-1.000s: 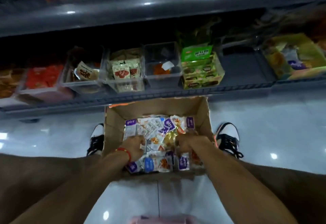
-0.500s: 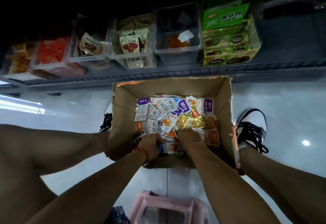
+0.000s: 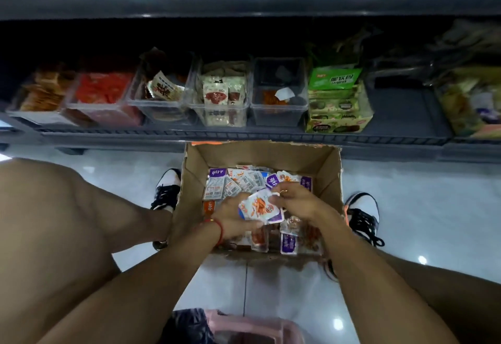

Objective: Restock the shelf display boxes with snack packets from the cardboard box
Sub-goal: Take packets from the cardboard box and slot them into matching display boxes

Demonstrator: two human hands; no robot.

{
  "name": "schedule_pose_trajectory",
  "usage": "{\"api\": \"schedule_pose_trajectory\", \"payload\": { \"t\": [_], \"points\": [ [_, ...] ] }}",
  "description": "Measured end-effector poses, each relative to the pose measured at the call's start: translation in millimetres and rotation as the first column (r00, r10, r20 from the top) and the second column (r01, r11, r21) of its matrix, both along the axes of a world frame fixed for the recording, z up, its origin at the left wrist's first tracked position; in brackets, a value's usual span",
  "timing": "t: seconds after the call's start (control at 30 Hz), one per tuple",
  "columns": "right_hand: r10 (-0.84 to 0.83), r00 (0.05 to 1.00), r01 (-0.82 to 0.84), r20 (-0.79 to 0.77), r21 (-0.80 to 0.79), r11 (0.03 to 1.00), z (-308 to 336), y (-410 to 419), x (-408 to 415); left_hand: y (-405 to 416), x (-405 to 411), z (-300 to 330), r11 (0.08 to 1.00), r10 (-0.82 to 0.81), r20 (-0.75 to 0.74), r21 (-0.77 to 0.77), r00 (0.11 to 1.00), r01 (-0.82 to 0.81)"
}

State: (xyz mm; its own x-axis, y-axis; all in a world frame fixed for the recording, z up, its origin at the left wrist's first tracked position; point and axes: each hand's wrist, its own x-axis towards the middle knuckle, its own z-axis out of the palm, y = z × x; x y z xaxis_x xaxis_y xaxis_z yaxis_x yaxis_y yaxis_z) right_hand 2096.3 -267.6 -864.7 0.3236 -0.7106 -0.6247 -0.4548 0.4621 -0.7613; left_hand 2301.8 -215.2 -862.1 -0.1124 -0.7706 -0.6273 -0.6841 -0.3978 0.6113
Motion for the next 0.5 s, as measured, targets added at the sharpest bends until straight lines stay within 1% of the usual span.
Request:
{"api": "schedule_pose_trajectory", "payload": {
  "t": [0.03,0.07,0.17,0.27,0.3,0.33,0.4,0.5],
  "points": [
    [-0.045,0.998,0.045,0.042,0.005,0.999,11.0,-1.1,-1.2,-0.8,1.6,7.8,0.998,0.069,-0.043,0.001,0.997,-0.069],
    [-0.080,0.994,0.080,0.081,0.003,0.997,20.6,-1.9,-2.9,-2.1,3.9,12.8,0.992,0.118,-0.102,-0.035,0.988,-0.122],
    [-0.153,0.979,0.154,0.138,0.003,0.988,50.3,-0.2,-4.5,-5.0,9.7,31.7,0.971,0.174,-0.200,-0.129,0.964,-0.202],
    [-0.259,0.947,0.269,0.192,-0.030,0.963,72.4,1.1,-8.3,-9.2,18.5,49.3,0.914,0.285,-0.318,-0.193,0.904,-0.357],
    [-0.292,0.936,0.308,0.197,-0.058,0.950,79.7,0.1,-11.3,-11.8,22.9,56.0,0.897,0.310,-0.325,-0.213,0.894,-0.388],
    [-0.319,0.926,0.341,0.201,-0.088,0.936,88.0,-2.2,-14.7,-14.7,27.6,64.0,0.882,0.317,-0.335,-0.241,0.887,-0.406],
    [-0.360,0.907,0.391,0.221,-0.121,0.912,105.9,-7.4,-22.8,-20.7,38.3,83.2,0.877,0.293,-0.332,-0.280,0.897,-0.390],
    [-0.347,0.902,0.397,0.256,-0.178,0.901,138.5,-12.7,-31.7,-31.8,51.1,114.3,0.890,0.183,-0.302,-0.354,0.936,-0.289]
  ]
}}
